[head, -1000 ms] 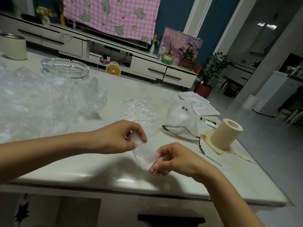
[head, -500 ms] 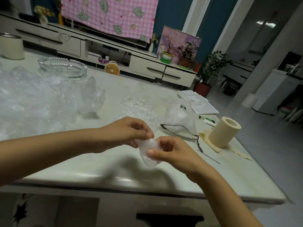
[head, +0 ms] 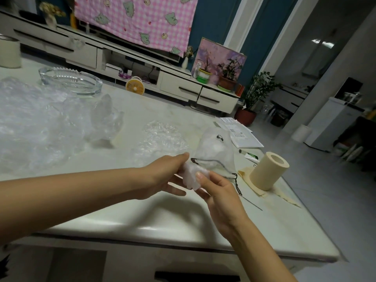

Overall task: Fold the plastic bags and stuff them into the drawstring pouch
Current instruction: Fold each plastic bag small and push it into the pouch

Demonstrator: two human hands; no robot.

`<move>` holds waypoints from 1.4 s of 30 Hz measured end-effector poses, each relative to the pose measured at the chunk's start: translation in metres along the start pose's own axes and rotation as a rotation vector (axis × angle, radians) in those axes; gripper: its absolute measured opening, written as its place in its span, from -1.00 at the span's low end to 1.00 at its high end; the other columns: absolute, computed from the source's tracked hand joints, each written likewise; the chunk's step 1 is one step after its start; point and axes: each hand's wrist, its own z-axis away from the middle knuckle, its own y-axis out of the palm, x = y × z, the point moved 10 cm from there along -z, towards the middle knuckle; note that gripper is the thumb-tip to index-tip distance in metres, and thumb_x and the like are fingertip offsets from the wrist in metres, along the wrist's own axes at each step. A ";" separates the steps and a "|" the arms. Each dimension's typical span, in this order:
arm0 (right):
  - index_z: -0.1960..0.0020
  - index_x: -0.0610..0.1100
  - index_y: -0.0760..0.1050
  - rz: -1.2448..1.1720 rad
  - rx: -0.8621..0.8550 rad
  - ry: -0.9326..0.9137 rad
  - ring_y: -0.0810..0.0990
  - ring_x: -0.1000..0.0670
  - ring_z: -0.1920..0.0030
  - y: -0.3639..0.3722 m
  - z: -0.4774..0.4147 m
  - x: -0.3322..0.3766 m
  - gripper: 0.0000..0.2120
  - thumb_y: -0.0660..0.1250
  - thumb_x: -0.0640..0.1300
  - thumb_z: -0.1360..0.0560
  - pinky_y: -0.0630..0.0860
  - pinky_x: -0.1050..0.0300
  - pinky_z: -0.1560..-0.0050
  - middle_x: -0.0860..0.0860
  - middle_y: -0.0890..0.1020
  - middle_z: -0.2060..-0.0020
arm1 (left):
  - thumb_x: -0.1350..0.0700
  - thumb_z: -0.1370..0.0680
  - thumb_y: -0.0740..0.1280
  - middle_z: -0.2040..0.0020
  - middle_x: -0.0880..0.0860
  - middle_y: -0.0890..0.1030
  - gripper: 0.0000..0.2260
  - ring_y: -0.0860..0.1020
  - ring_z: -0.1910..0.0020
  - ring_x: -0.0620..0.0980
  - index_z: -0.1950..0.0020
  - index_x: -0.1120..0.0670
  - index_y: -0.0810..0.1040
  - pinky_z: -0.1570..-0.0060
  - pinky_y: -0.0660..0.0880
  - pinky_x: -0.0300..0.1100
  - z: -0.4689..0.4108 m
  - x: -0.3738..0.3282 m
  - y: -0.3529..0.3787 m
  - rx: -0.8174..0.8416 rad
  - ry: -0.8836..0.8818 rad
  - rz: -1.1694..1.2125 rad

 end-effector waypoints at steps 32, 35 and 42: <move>0.25 -0.12 0.50 0.261 -0.694 0.013 0.52 -0.03 0.20 -0.136 -0.038 -0.021 -0.86 0.40 -0.32 -0.40 0.43 0.14 0.14 -0.01 0.57 0.30 | -0.13 -0.50 -0.17 -0.49 0.15 0.23 -0.38 0.15 -0.47 0.14 -0.36 0.09 0.43 -0.38 0.07 -0.11 -0.106 -0.019 0.067 -0.106 0.637 -1.457; 0.22 -0.10 0.52 0.392 -0.748 0.018 0.54 -0.01 0.15 -0.143 -0.034 -0.019 -0.90 0.39 -0.26 -0.41 0.42 0.20 0.11 0.02 0.58 0.24 | -0.03 -0.47 -0.08 -0.32 0.28 0.46 -0.46 0.41 -0.32 0.28 -0.08 0.21 0.58 -0.26 0.35 0.07 -0.116 -0.013 0.082 -0.078 0.747 -1.552; 0.21 -0.10 0.54 0.389 -0.787 0.032 0.53 0.00 0.15 -0.158 -0.035 -0.025 -0.93 0.40 -0.23 -0.40 0.35 0.21 0.17 0.03 0.58 0.26 | 0.19 -0.30 0.02 -0.13 0.33 0.57 -0.70 0.58 -0.08 0.32 0.25 0.20 0.55 0.02 0.53 0.18 -0.114 -0.015 0.091 -0.122 0.878 -1.559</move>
